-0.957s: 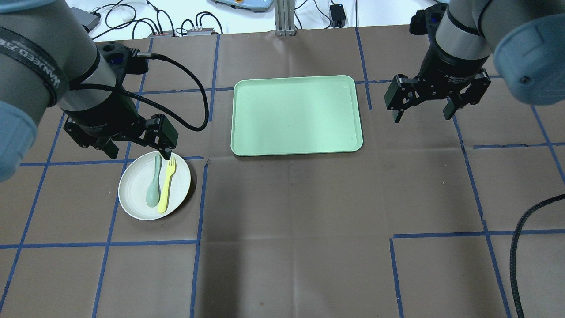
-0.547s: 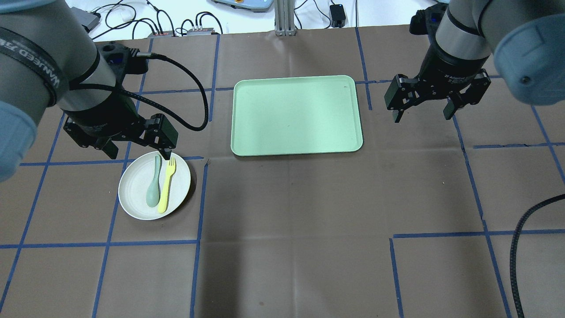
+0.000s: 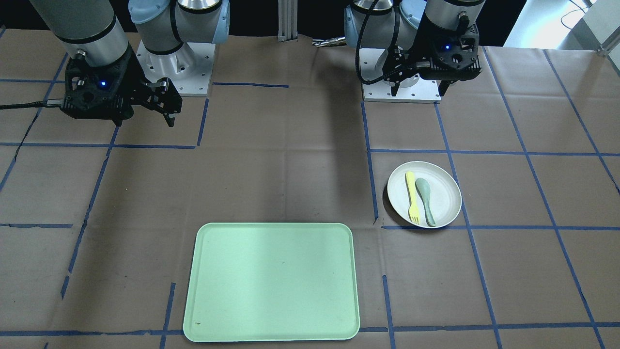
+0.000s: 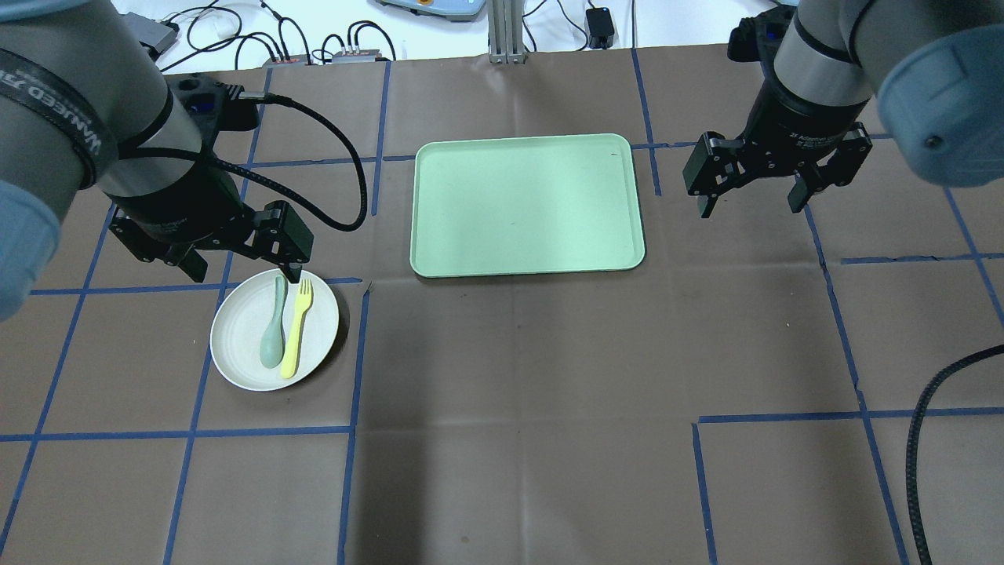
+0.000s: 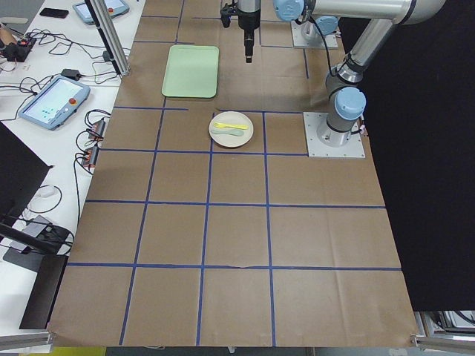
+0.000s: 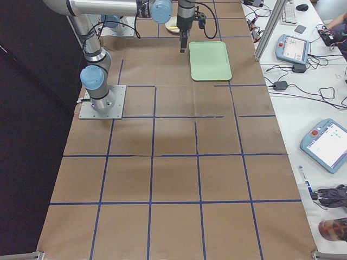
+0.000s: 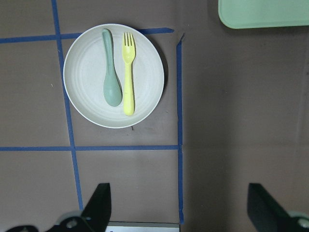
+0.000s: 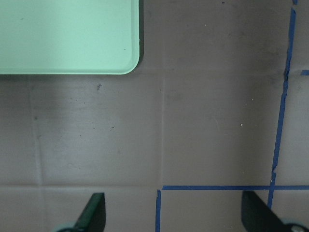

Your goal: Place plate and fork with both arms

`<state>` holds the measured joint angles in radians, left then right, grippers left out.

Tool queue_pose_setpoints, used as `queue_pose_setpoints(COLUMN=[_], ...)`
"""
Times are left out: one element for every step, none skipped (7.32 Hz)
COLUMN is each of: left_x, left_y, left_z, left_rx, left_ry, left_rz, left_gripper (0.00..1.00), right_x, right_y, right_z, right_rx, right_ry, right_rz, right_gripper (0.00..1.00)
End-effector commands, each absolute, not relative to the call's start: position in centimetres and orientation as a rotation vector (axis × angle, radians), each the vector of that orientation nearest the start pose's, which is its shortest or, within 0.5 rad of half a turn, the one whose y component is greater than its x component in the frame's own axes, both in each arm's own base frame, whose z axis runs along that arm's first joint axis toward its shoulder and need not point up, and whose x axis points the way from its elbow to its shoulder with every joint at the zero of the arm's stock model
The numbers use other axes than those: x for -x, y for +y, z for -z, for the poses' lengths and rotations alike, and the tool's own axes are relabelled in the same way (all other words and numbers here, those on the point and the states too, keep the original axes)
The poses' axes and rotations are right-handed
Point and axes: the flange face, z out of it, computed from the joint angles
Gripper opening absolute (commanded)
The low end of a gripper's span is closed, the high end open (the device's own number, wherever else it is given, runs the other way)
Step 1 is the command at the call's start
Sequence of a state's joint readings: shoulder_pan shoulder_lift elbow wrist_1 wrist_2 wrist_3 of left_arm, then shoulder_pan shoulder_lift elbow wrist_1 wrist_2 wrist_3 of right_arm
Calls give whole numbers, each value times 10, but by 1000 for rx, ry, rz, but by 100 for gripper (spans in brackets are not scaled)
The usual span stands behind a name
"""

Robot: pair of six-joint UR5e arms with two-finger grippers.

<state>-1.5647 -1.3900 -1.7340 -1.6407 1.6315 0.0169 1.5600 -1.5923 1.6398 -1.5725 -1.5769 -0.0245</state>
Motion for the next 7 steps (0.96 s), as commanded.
queue_pose_setpoints(left_x=[99, 75, 50, 32, 17, 3, -12], left_y=[-408, -407, -411, -415, -421, -431, -436], left_z=[-464, -439, -427, -422, -417, -417, -408], left_rx=[54, 132, 218, 225, 235, 274, 331], left_ry=[3076, 3082, 3083, 3085, 3085, 3079, 3085], left_rz=[-148, -220, -223, -240, -234, -163, -201], left_gripper=[100, 100, 100, 100, 100, 100, 100], right_x=[-128, -128, -128, -128, -128, -128, -128], right_y=[-479, -479, -479, -479, -479, -479, -479], right_z=[-465, -465, -465, -465, -465, -465, -465], right_rx=[22, 22, 22, 22, 22, 22, 22], right_ry=[3146, 3146, 3146, 3146, 3146, 3146, 3146], right_rz=[-73, -73, -70, -73, -70, -73, -73], right_gripper=[100, 100, 100, 100, 100, 100, 100])
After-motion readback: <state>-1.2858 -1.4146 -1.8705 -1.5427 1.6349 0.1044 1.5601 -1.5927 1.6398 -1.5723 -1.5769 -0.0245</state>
